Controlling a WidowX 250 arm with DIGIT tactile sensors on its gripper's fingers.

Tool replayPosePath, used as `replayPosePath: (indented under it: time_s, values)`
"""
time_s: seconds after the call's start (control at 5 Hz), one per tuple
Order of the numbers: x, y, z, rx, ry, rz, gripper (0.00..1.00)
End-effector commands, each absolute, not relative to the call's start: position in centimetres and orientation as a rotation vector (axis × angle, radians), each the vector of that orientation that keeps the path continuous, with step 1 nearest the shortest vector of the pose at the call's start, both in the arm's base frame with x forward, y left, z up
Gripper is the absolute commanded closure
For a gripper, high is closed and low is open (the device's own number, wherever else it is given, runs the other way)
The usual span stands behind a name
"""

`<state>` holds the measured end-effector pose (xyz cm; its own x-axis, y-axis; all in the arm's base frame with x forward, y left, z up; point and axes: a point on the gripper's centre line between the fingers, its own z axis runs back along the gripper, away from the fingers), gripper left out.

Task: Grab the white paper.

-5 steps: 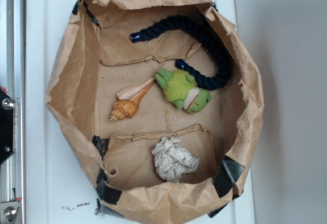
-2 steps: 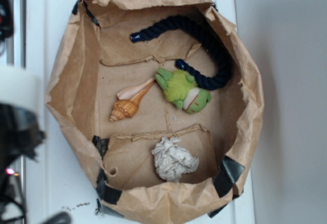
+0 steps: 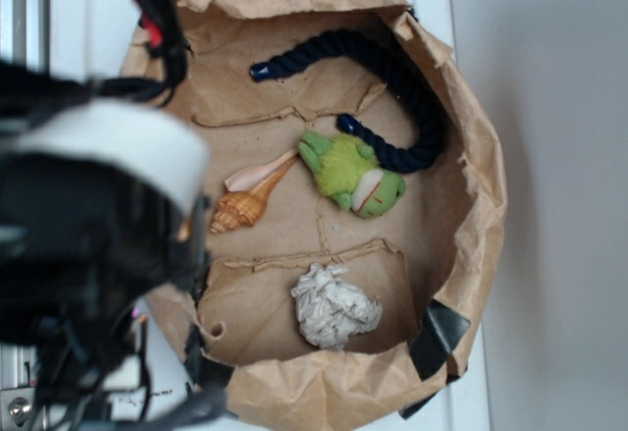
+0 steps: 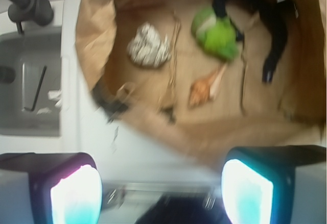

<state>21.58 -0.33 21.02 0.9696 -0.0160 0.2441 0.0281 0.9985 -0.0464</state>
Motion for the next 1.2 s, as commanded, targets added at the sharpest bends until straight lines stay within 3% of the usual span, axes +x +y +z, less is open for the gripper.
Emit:
replayPosePath:
  time_s: [0.0,0.2,0.8,1.0]
  values:
    - [25.2,3.6,20.2,-0.024,-0.323,-0.011,0.00]
    - [27.1,1.7,18.3,0.010,-0.318,-0.151,0.00]
    - [27.1,1.7,18.3,0.010,-0.318,-0.151,0.00]
    - [25.7,2.4,17.0,0.051,-0.380,-0.100,0.00]
